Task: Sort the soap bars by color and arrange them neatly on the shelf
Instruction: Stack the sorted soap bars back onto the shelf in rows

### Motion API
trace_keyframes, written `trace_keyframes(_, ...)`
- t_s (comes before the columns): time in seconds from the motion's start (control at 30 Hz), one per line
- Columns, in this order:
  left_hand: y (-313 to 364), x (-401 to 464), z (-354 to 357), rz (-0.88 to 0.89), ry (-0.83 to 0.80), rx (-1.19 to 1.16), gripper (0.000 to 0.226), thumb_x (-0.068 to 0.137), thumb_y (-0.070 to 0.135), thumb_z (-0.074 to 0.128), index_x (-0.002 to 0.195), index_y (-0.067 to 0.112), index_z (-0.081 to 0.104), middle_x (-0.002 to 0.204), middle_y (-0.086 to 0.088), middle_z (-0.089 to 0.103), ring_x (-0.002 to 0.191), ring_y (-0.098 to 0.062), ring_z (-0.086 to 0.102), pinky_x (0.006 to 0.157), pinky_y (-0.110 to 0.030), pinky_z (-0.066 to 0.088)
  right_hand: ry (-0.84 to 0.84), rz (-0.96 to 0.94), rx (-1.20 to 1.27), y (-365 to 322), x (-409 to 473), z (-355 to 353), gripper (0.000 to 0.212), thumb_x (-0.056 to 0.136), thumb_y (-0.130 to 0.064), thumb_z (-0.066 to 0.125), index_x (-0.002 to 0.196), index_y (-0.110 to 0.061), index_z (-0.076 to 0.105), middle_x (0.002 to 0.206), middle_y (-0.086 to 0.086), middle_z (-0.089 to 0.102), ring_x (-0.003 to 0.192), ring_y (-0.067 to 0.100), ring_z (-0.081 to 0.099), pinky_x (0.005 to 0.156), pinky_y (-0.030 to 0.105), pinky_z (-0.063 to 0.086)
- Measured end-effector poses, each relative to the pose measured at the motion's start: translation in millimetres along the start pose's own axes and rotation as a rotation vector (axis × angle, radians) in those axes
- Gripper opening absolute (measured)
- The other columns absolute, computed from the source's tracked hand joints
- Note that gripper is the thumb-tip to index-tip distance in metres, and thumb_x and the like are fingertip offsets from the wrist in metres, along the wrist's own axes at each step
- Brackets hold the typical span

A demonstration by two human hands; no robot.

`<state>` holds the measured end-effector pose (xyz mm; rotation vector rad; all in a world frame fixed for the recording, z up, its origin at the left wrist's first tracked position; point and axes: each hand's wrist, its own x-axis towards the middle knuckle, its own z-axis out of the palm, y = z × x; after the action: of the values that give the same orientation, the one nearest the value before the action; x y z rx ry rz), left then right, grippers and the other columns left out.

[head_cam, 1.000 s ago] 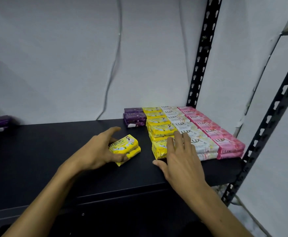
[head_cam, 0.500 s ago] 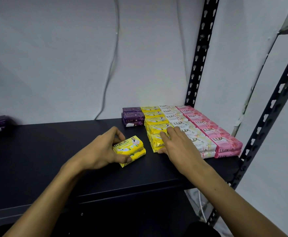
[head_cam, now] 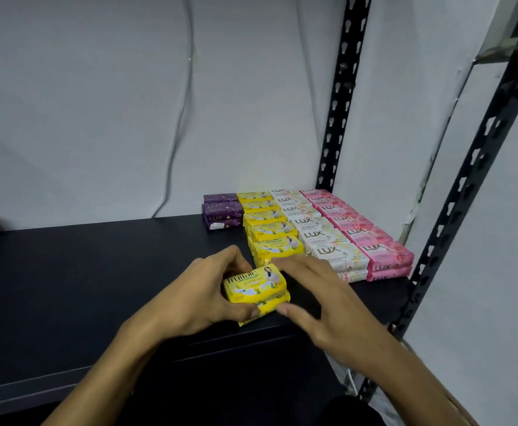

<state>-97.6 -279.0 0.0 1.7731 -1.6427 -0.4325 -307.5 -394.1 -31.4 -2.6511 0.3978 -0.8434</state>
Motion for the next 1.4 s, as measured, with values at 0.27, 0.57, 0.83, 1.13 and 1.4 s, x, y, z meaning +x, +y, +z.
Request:
trace_keyframes(0.27,11,12,46,0.134,0.235,0.192,0.056,0.072,0.041,0.086,0.124,0.032,0.065,0.128,0.017,0.048,0.113,0.004,0.05,0.096,-0.011,0.042,0.094,-0.111,-0.579,21,-10,11,0.053,0.089,-0.038,0.07,0.135,-0.019,0.056,0.133,0.004,0.056,0.127,0.025,0.05,0.097,0.041,0.051)
trace_keyframes(0.57,20,36,62,-0.198,0.526,-0.513,0.058,0.1,0.053,0.043,0.152,0.03,0.033,0.146,0.022,0.041,0.122,0.012,0.042,0.096,-0.011,0.03,0.147,-0.102,-0.795,45,6,15,0.053,0.086,-0.039,0.073,0.133,-0.019,0.061,0.141,0.01,0.057,0.133,0.033,0.049,0.104,0.047,0.036)
trace_keyframes(0.83,33,78,87,-0.354,0.507,-0.815,0.053,0.107,0.048,0.029,0.156,0.029,0.023,0.145,0.021,0.043,0.127,0.006,0.044,0.102,-0.017,0.036,0.156,-0.146,-0.789,63,8,21,0.054,0.096,-0.044,0.037,0.143,-0.022,0.051,0.147,0.004,0.051,0.143,0.026,0.039,0.108,0.05,0.03)
trace_keyframes(1.13,19,92,95,-0.367,0.451,-0.797,0.08,0.083,0.073,0.029,0.155,0.04,0.022,0.163,0.015,0.021,0.15,-0.007,0.018,0.123,-0.045,0.018,0.155,-0.148,-0.721,65,10,22,0.054,0.095,-0.043,0.036,0.143,-0.023,0.05,0.146,0.004,0.053,0.139,0.025,0.045,0.108,0.048,0.027)
trace_keyframes(1.4,-27,105,100,-0.434,0.331,-0.938,0.101,0.062,0.093,0.045,0.148,0.04,0.041,0.158,0.013,0.037,0.146,-0.011,0.033,0.121,-0.046,0.024,0.178,-0.185,-0.499,63,25,5,0.04,0.085,-0.044,0.062,0.119,-0.026,0.07,0.118,-0.002,0.07,0.109,0.016,0.067,0.108,0.041,0.026)
